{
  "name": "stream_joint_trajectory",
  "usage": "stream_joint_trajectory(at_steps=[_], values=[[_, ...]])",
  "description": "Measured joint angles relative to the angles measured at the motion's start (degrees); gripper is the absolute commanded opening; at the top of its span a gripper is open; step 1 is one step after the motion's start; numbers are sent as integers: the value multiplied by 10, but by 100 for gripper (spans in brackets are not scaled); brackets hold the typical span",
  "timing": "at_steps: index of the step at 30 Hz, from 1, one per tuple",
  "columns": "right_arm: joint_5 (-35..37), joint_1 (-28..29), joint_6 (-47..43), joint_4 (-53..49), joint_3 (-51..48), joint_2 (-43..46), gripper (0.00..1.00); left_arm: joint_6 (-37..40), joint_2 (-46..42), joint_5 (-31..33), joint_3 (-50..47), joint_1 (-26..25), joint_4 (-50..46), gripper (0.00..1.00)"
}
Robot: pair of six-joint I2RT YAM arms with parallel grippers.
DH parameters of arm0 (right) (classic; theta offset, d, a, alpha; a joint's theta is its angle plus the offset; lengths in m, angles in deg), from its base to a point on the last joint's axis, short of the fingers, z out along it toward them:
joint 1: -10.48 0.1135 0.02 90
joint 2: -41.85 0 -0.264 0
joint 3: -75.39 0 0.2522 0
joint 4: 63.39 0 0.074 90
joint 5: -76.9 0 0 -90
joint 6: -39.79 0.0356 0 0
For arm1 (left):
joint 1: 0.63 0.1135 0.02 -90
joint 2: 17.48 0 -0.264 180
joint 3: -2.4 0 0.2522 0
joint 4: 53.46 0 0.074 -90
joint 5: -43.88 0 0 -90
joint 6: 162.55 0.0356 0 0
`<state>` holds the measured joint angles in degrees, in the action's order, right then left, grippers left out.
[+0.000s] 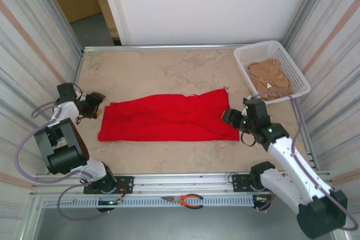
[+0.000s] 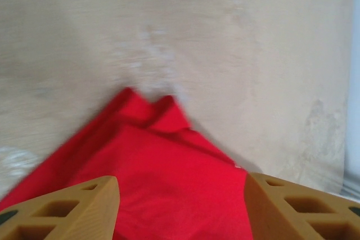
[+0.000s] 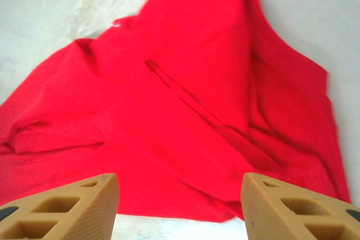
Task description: Fold the inside-out t-shirt
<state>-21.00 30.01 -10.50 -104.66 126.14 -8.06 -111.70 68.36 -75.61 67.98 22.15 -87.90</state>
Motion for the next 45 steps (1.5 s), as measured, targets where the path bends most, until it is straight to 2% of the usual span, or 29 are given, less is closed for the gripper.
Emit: stream_joint_trajectory(at_steps=[5, 9, 13, 19, 23, 26, 28, 35, 41, 45], values=[[-29, 5, -53, 20, 124, -190, 57, 25, 20, 5, 86, -95, -14, 62], [-39, 15, -76, 22, 192, -315, 55, 39, 48, 9, 104, -147, -18, 62], [-39, 43, -87, 20, 236, -410, 55, 48, 92, 19, 103, -159, -31, 62], [-21, 79, -87, 19, 252, -478, 53, 56, 125, 36, 95, -158, -35, 63], [-2, 81, -86, 19, 261, -504, 45, 55, 137, 40, 90, -158, -32, 62], [8, 81, -83, 21, 274, -523, 22, 55, 141, 41, 83, -158, -31, 63], [8, 81, -83, 23, 283, -533, 0, 55, 144, 41, 83, -158, -30, 62], [7, 81, -80, 27, 279, -521, 0, 55, 153, 47, 83, -158, -22, 62], [11, 90, -66, 26, 218, -405, 0, 55, 163, 47, 83, -158, -18, 63], [24, 130, -40, 30, 166, -321, 0, 55, 163, 47, 83, -158, -17, 63]])
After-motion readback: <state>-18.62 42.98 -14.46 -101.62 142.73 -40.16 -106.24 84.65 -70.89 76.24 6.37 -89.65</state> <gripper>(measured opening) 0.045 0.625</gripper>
